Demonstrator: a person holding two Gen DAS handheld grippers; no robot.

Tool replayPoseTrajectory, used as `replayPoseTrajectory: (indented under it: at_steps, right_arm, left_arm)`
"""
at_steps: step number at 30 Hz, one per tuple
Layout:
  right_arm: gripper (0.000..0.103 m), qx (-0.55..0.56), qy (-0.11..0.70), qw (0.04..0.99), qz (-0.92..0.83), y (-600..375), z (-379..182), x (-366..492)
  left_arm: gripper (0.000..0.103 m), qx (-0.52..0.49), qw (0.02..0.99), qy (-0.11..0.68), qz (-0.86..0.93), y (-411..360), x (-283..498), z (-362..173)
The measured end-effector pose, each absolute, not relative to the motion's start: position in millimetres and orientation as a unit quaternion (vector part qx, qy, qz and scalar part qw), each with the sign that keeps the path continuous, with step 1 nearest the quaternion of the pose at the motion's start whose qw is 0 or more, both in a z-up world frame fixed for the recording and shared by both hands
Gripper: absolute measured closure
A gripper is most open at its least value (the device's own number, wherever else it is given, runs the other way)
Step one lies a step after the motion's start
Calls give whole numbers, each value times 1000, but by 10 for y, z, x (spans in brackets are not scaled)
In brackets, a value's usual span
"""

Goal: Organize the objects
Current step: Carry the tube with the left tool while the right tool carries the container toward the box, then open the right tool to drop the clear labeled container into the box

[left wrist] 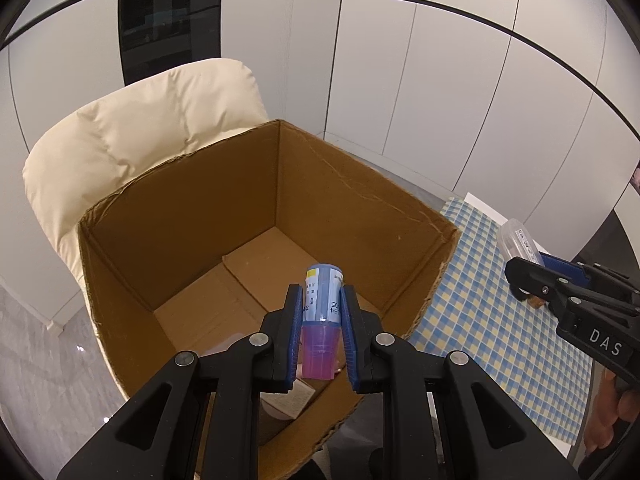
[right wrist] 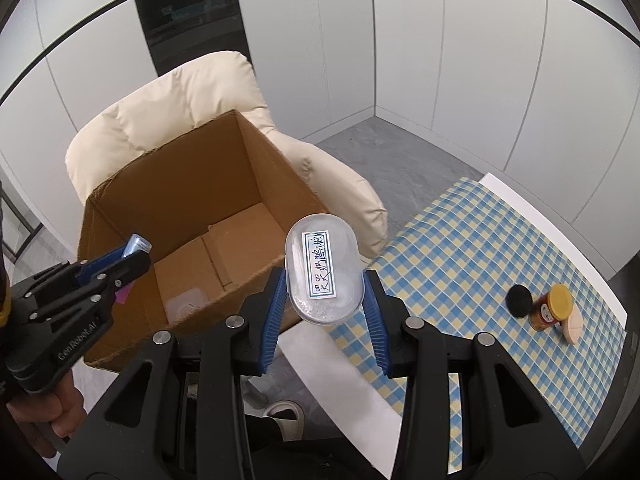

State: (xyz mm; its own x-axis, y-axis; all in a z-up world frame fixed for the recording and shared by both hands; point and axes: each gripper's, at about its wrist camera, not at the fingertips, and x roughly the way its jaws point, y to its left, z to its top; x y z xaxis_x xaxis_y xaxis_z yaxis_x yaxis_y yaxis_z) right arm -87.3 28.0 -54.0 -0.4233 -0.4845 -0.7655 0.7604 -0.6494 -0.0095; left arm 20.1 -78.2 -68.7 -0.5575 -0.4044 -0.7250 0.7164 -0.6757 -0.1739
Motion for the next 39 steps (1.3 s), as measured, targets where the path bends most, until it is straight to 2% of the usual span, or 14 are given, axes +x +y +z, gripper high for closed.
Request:
replayPoseTrajectory:
  at_steps: [18, 20, 23, 25, 31, 33, 39]
  right_arm:
    - [63, 373, 203, 403, -810, -122, -604, -636]
    - [63, 374, 206, 406, -808, -166, -616, -617]
    - [63, 372, 207, 410, -807, -214, -612, -591]
    - [63, 372, 206, 412, -806, -247, -615, -582]
    - [63, 374, 203, 416, -804, -321, -617, -555]
    - [63, 375, 203, 417, -802, -355, -621, -544]
    - [63, 375, 210, 428, -795, -486, -633, -458]
  left_arm:
    - [84, 339, 338, 243, -844, -969, 390, -819]
    - [81, 339, 338, 242, -844, -963, 401, -817]
    - [63, 332, 334, 238, -850, -949, 441, -785]
    - [40, 320, 336, 229, -856, -931, 494, -731]
    - [5, 291, 361, 223, -857, -984, 698, -630]
    - [0, 283, 361, 225, -859, -997, 769, -610]
    - [0, 285, 379, 221, -852, -1051, 917, -593]
